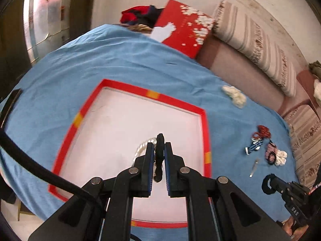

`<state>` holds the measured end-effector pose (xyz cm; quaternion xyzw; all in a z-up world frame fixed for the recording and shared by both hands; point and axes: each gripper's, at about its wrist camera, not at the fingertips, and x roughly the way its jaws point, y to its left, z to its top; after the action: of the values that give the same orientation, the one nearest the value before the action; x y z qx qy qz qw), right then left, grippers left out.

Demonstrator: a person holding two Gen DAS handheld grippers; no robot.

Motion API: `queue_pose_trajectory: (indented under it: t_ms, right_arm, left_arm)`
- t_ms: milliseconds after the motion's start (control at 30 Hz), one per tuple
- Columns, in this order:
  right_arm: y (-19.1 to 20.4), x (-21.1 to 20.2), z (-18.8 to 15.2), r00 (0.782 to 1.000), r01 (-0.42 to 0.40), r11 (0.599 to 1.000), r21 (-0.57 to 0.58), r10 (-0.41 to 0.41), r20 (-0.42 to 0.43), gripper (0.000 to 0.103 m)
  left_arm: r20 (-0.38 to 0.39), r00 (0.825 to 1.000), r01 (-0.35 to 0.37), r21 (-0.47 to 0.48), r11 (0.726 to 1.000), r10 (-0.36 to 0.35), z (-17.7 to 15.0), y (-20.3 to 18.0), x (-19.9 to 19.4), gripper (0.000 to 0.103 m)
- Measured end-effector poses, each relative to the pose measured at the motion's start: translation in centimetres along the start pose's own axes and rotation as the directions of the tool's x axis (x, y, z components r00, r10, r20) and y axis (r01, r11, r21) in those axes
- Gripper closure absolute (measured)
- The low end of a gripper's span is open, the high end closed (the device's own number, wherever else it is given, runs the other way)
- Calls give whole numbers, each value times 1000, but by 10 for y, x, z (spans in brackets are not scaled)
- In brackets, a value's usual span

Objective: Organize jewelry
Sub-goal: 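Carry the pearl bracelet into the red-bordered tray and open the left gripper while the right carries the hair tie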

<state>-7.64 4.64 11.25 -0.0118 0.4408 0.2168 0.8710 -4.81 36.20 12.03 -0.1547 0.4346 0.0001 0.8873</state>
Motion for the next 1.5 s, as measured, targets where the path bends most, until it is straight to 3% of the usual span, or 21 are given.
queue_pose_trajectory:
  t_ms: [133, 267, 467, 533, 600, 667, 800, 967, 1067, 1233, 1400, 1433, 1467, 1500]
  right_arm:
    - [-2, 5, -10, 1000, 8, 1000, 20, -8, -23, 97]
    - [-22, -2, -23, 999, 31, 997, 70, -29, -38, 97]
    - [-65, -12, -49, 996, 79, 984, 160, -71, -57, 97]
    - [-79, -15, -56, 995, 88, 976, 199, -76, -67, 97]
    - [-92, -19, -62, 994, 93, 969, 231, -79, -69, 97]
    - [-101, -23, -66, 994, 98, 963, 250, -85, -63, 97]
    - [-114, -28, -71, 996, 90, 955, 281, -79, -52, 97]
    - [-117, -24, -77, 997, 69, 953, 294, -54, -57, 97]
    - [-116, -20, -82, 997, 61, 952, 298, -44, -63, 97]
    - [-119, -18, -85, 997, 57, 952, 302, -40, -64, 97]
    - [-125, -15, -86, 997, 57, 946, 319, -38, -68, 97]
    - [-124, -14, -85, 997, 59, 945, 321, -38, -70, 97]
    - [-124, -14, -85, 997, 60, 945, 321, -39, -70, 97]
    - [-124, -14, -84, 997, 61, 945, 320, -41, -69, 97]
  left_arm:
    - [-9, 1000, 16, 8, 1000, -16, -4, 1, 1, 94]
    - [-32, 994, 103, 44, 994, -102, -14, -30, 1, 94]
    - [-138, 957, 273, 127, 954, -256, -30, -113, 20, 93]
    - [-155, 960, 255, 149, 955, -232, -34, -135, 30, 87]
    - [-175, 958, 255, 160, 954, -227, -37, -149, 41, 73]
    - [-187, 953, 267, 150, 952, -238, -38, -158, 49, 70]
    - [-215, 957, 235, 172, 957, -197, -44, -166, 63, 69]
    - [-289, 941, 240, 206, 949, -175, -68, -171, 82, 69]
    - [-302, 944, 208, 225, 952, -135, -78, -173, 93, 69]
    - [-324, 944, 148, 237, 960, -65, -84, -170, 116, 75]
    - [-306, 952, 123, 337, 933, -15, -94, -182, 127, 77]
    - [-296, 955, 113, 365, 924, 0, -96, -185, 127, 80]
    - [-284, 959, 103, 387, 916, 13, -97, -187, 127, 93]
    - [-283, 959, 103, 397, 912, 15, -98, -187, 126, 94]
